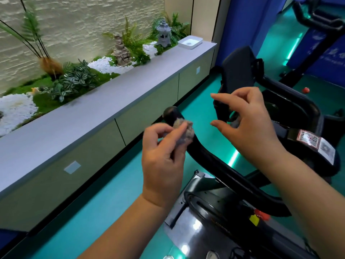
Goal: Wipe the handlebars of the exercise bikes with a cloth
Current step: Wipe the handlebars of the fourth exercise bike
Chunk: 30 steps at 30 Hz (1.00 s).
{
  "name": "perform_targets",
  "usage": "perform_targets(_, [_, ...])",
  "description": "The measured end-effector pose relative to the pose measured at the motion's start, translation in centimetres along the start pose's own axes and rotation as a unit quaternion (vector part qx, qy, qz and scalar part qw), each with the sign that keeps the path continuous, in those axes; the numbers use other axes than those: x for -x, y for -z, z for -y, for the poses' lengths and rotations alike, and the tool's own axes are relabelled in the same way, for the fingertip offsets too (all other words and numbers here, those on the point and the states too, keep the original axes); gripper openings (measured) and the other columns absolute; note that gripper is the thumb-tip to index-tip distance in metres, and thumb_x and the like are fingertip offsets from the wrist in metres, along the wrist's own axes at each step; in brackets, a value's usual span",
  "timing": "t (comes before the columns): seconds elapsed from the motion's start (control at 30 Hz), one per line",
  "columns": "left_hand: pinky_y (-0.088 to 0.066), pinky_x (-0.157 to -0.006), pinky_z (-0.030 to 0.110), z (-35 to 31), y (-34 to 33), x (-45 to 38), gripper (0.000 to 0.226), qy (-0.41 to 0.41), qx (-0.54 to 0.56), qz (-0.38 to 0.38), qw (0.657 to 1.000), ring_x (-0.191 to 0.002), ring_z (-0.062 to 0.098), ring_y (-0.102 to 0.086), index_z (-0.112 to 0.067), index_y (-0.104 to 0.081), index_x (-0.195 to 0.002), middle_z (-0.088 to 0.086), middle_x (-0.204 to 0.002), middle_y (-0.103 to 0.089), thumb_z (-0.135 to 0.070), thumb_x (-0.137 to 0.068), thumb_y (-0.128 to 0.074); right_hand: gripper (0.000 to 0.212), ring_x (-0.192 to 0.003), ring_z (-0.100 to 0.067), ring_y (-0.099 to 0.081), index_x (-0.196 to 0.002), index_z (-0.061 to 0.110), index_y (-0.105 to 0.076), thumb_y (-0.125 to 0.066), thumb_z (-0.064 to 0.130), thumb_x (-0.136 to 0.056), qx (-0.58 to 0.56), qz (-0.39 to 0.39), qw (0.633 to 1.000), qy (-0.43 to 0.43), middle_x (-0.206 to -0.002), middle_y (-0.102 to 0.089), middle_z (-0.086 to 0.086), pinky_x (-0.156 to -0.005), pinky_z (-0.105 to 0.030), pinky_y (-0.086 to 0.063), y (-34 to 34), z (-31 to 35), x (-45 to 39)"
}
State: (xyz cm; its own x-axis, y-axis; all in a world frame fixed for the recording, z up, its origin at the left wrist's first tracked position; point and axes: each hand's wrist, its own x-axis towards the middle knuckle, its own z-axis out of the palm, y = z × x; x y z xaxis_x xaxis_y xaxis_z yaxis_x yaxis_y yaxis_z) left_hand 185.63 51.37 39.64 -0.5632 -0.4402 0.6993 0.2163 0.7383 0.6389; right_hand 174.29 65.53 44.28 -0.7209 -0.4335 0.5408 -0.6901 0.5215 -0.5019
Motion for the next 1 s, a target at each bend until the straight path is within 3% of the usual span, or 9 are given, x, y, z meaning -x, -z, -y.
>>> perform_targets(0.1, [-0.044,-0.087,0.018,-0.3,0.0,1.0,0.032,-0.001,-0.004,-0.002,1.0,-0.094,0.009,-0.049,-0.001,-0.067,-0.113,0.01,-0.099,-0.055,-0.004,-0.082,-0.071,0.061,-0.082,-0.002,-0.047,-0.127,0.032,-0.056,-0.078,0.01,-0.074,-0.025,0.044,0.999,-0.002,-0.103,-0.04,0.004,-0.076,0.0,-0.037,-0.1,-0.9,-0.1])
perform_targets(0.27, [-0.039,-0.089,0.015,-1.2,-0.6,-1.7,0.032,0.044,-0.051,-0.081,0.994,-0.097,0.01,-0.048,-0.004,-0.065,-0.117,0.003,-0.103,-0.051,-0.012,-0.085,-0.066,0.061,-0.076,-0.003,-0.053,-0.127,0.038,-0.053,-0.076,0.013,-0.077,-0.079,0.1,0.991,0.037,-0.093,-0.042,0.014,-0.066,-0.009,-0.047,-0.1,-2.4,-1.3])
perform_targets(0.4, [-0.042,-0.091,0.016,-2.9,-2.3,1.9,0.031,0.047,-0.087,-0.062,0.993,-0.099,0.006,-0.049,-0.002,-0.067,-0.113,0.005,-0.103,-0.053,-0.004,-0.083,-0.07,0.06,-0.071,-0.012,-0.054,-0.128,0.038,-0.052,-0.076,0.018,-0.077,-0.09,0.134,0.983,0.084,-0.084,-0.045,0.006,-0.069,-0.031,-0.054,0.0,-3.3,-1.8])
perform_targets(0.6, [-0.036,-0.09,0.011,-3.0,-2.6,0.1,0.027,0.067,-0.154,-0.123,0.978,-0.095,0.008,-0.046,-0.003,-0.068,-0.114,0.004,-0.103,-0.047,-0.008,-0.087,-0.066,0.056,-0.064,-0.008,-0.049,-0.127,0.036,-0.053,-0.076,0.022,-0.078,-0.131,0.171,0.97,0.116,-0.072,-0.048,0.01,-0.061,-0.008,-0.039,0.2,-4.1,-2.4])
perform_targets(0.83, [-0.036,-0.087,0.007,-4.5,-4.7,4.6,0.033,0.124,-0.16,-0.13,0.971,-0.09,-0.004,-0.046,-0.008,-0.069,-0.113,0.002,-0.097,-0.052,-0.001,-0.081,-0.069,0.059,-0.07,-0.003,-0.05,-0.132,0.037,-0.048,-0.073,0.024,-0.081,-0.143,0.198,0.96,0.138,-0.076,-0.049,0.014,-0.06,-0.005,-0.036,0.3,-4.8,-2.6])
perform_targets(1.0, [-0.035,-0.088,0.006,-3.9,-3.4,0.7,0.031,0.14,-0.169,-0.169,0.961,-0.091,-0.007,-0.046,-0.01,-0.069,-0.113,0.0,-0.099,-0.052,-0.004,-0.083,-0.069,0.051,-0.07,0.0,-0.049,-0.13,0.034,-0.051,-0.071,0.023,-0.083,-0.163,0.198,0.957,0.133,-0.073,-0.048,0.012,-0.062,-0.002,-0.035,0.3,-4.8,-2.8])
